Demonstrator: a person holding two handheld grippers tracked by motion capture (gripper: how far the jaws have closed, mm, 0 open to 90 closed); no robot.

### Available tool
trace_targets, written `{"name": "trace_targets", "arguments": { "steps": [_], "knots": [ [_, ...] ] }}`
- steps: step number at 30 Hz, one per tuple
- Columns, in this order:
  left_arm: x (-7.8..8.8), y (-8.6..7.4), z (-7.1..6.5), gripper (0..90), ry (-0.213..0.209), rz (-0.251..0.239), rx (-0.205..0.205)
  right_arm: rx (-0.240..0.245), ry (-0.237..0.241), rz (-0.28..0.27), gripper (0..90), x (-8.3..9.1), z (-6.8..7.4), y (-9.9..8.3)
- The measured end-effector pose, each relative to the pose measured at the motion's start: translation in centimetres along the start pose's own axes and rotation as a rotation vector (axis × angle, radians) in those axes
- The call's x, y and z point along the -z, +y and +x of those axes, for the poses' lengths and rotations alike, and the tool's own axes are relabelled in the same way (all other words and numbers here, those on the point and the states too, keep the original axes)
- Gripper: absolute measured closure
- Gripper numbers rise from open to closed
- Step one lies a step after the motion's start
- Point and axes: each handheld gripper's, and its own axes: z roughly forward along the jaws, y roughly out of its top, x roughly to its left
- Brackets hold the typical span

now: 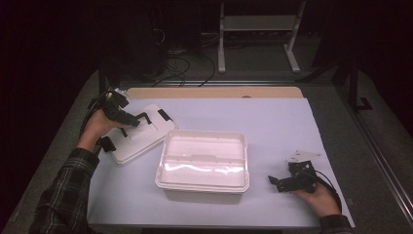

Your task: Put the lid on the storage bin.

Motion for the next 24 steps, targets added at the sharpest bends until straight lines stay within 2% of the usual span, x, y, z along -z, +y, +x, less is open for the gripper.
{"name": "trace_targets", "arguments": {
  "steps": [6,9,12,14,15,17,21,24],
  "knots": [
    [-0.1,-0.1,0.2,77.9,-0.03,0.01,0.019,-0.001,0.0,-0.001,2.2,0.0,0.0,0.0],
    [0.0,0.0,0.0,80.2,-0.051,0.013,0.017,-0.001,0.0,-0.001,2.2,0.0,0.0,0.0],
    [0.3,0.2,-0.6,82.5,-0.057,0.024,-0.004,0.0,0.0,0.0,2.2,0.0,0.0,0.0],
    [0.6,0.3,-0.9,83.6,-0.04,0.029,-0.012,0.0,0.0,0.0,2.2,0.0,0.0,0.0],
    [0.8,0.4,-1.0,83.6,-0.041,0.024,0.0,0.0,0.0,0.0,2.2,0.0,0.0,0.0],
    [1.2,0.5,-1.0,83.7,-0.043,0.019,-0.007,0.0,0.0,0.0,2.2,0.0,0.0,0.0],
    [2.8,1.1,-1.4,83.8,-0.03,0.025,-0.021,0.0,0.0,0.0,2.2,0.0,0.0,0.0],
    [4.5,1.8,-1.9,83.7,-0.025,0.01,-0.039,0.0,0.0,0.0,2.2,0.0,0.0,0.0]
  ]
}}
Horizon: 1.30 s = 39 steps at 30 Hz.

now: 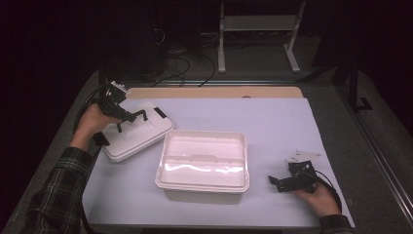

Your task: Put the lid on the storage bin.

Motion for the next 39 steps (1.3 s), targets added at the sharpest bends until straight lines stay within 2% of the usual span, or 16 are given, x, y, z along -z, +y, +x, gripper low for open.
{"name": "trace_targets", "arguments": {
  "steps": [5,11,20,25,35,39],
  "knots": [
    [2.3,0.9,-0.7,83.7,0.011,-0.035,-0.01,-0.001,0.0,0.001,2.2,0.0,0.0,0.0],
    [4.6,1.9,-2.1,83.8,-0.002,-0.078,-0.04,-0.001,0.0,0.0,2.2,0.0,0.0,0.0],
    [7.7,4.1,-5.4,83.8,-0.048,-0.147,-0.137,-0.001,0.0,-0.001,2.2,0.0,0.0,0.0],
    [8.4,5.2,-7.1,83.9,-0.076,-0.176,-0.184,0.0,-0.001,0.0,2.2,0.0,0.0,0.0],
    [7.9,7.5,-11.4,83.9,-0.205,-0.222,-0.296,-0.002,0.0,0.0,2.2,0.0,0.0,0.0],
    [7.4,8.5,-13.6,83.9,-0.275,-0.229,-0.349,-0.002,-0.001,0.0,2.2,0.0,0.0,0.0]
  ]
}}
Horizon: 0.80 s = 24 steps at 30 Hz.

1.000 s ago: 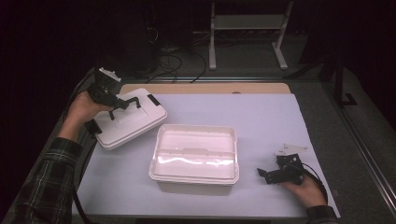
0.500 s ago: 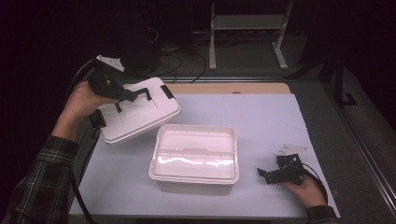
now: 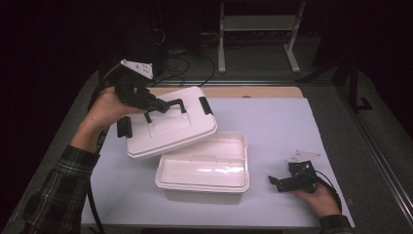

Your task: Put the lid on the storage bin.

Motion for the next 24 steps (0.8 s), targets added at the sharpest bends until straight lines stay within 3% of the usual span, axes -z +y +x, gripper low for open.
{"name": "trace_targets", "arguments": {
  "steps": [3,15,20,24],
  "knots": [
    [-1.5,1.0,-1.1,83.8,-0.051,0.014,-0.044,0.0,0.0,0.0,2.2,0.0,0.0,0.0],
    [-6.3,3.1,-4.1,83.9,-0.197,0.041,-0.132,0.0,0.0,0.0,2.2,0.0,0.0,0.0],
    [-7.5,3.6,-5.3,83.8,-0.237,0.054,-0.172,0.002,-0.001,-0.001,2.2,0.0,0.0,0.0],
    [-8.7,3.5,-5.8,83.8,-0.273,0.063,-0.182,0.003,-0.002,-0.001,2.2,0.0,0.0,0.0]
  ]
}}
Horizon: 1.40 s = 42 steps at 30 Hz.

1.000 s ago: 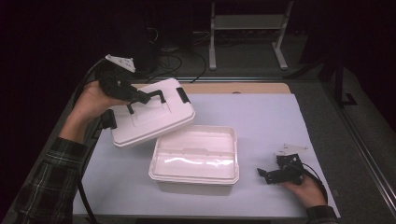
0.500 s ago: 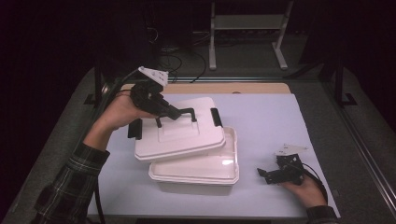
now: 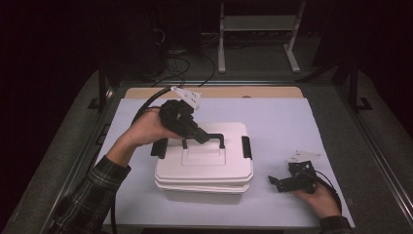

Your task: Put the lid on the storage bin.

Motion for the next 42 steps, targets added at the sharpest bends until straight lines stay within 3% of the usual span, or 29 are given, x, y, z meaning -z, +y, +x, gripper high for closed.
{"name": "trace_targets", "arguments": {
  "steps": [5,11,18,20,23,32,42],
  "knots": [
    [-0.9,-0.3,0.0,83.8,-0.026,-0.005,0.003,-0.002,0.001,0.001,2.2,0.0,0.0,0.0],
    [-1.1,-0.7,0.0,83.8,-0.019,0.031,-0.01,-0.001,0.001,0.002,2.2,0.0,0.0,0.0],
    [-1.4,-1.0,-0.1,83.7,-0.024,0.036,-0.011,-0.001,0.001,0.001,2.2,0.0,0.0,0.0],
    [-1.3,-1.0,-0.2,80.3,0.006,0.035,-0.016,-0.002,0.001,0.001,2.2,0.0,0.0,0.0],
    [-0.4,-1.3,-0.2,68.9,0.038,-0.003,-0.004,-0.002,0.002,0.001,2.2,0.0,0.0,0.0],
    [1.9,-3.0,-1.0,37.0,0.15,-0.027,0.026,-0.002,0.002,0.001,2.2,0.0,0.0,0.0],
    [4.2,-6.1,-2.2,18.6,0.276,-0.026,0.089,-0.002,0.001,0.001,2.2,0.0,0.0,0.0]
  ]
}}
